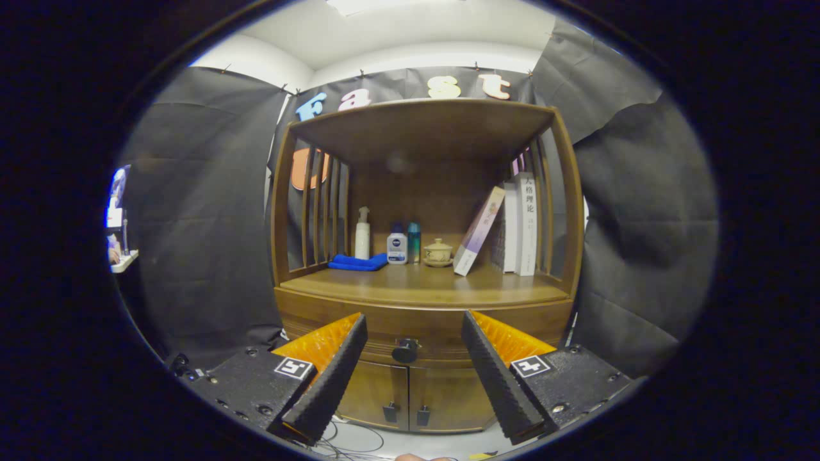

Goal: Pull open the drawer, take out the items inside it, and place them on the countertop above the cabinet.

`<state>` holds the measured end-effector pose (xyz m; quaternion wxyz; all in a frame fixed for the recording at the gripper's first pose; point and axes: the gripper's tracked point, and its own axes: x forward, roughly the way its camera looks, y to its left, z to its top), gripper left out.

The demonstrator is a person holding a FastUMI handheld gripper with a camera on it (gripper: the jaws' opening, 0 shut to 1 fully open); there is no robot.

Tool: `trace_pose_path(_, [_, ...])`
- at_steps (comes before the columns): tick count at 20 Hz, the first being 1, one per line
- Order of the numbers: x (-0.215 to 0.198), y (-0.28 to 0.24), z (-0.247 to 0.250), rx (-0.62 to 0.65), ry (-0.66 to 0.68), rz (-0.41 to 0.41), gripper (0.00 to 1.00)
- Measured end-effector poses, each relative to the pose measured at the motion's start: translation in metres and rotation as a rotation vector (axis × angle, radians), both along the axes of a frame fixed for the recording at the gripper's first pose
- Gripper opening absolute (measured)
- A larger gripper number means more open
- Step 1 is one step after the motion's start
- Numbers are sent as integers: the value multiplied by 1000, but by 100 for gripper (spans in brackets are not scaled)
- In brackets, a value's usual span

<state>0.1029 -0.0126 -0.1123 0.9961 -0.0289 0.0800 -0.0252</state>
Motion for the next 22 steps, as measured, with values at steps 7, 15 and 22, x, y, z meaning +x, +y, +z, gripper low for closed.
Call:
trace_pose_path(7, [64, -13, -66, 17, 77, -48, 97])
trace_pose_path(15, [112, -20, -124, 43, 138, -108, 90])
trace_pose_path(22, [124, -16, -132, 46, 134, -186, 58])
